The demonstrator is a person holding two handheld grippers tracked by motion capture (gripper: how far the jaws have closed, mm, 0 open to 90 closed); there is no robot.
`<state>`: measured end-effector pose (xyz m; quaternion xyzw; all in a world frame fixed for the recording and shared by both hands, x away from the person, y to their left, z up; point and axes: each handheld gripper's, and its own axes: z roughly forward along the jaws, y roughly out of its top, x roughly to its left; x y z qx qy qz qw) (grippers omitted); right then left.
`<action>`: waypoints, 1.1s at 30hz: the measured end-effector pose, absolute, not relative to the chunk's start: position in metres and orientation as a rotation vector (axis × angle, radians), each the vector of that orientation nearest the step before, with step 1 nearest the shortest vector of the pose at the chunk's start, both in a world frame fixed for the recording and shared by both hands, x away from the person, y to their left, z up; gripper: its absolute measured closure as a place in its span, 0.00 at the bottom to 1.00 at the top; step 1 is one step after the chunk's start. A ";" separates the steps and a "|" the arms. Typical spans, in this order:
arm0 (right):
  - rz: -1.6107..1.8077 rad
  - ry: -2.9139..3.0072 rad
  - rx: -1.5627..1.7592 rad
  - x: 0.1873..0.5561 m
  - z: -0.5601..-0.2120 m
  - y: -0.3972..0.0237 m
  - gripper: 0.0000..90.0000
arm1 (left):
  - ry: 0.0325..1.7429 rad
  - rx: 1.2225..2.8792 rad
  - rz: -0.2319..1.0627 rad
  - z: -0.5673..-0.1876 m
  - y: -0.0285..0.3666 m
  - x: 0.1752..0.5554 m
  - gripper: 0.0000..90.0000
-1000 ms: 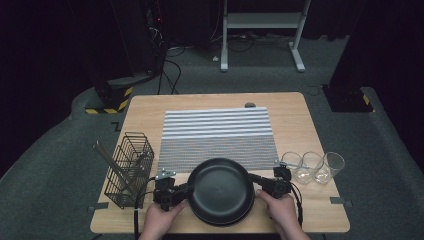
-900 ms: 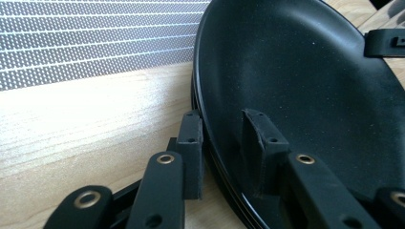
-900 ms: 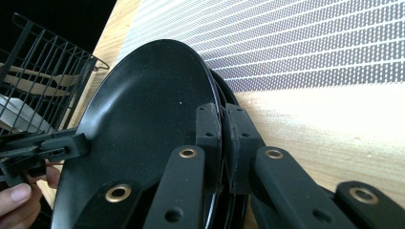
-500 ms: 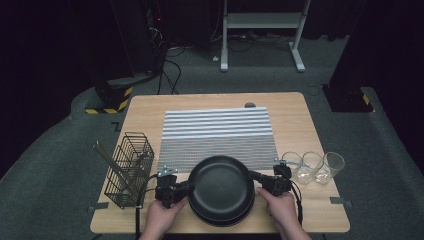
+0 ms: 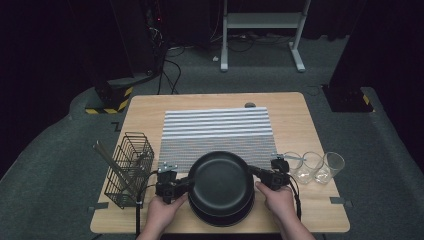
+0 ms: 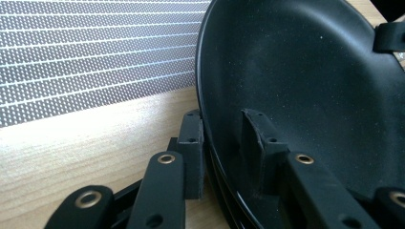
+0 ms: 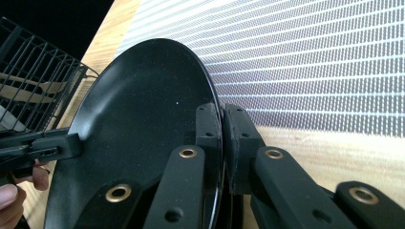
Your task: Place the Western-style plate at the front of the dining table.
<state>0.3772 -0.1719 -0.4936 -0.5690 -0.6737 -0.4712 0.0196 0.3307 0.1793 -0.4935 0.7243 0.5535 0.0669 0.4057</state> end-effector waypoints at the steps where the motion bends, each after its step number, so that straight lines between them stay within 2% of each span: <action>1: -1.462 -2.097 -1.765 0.378 -0.492 -0.171 0.95 | 1.393 1.828 0.169 -0.494 0.181 0.333 0.78; 17: -1.473 -2.098 -1.789 0.386 -0.489 -0.167 0.94 | 1.363 1.760 0.201 -0.499 0.182 0.338 0.78; 33: -1.467 -2.136 -1.828 0.386 -0.480 -0.164 0.94 | 1.319 1.765 0.184 -0.503 0.183 0.347 0.77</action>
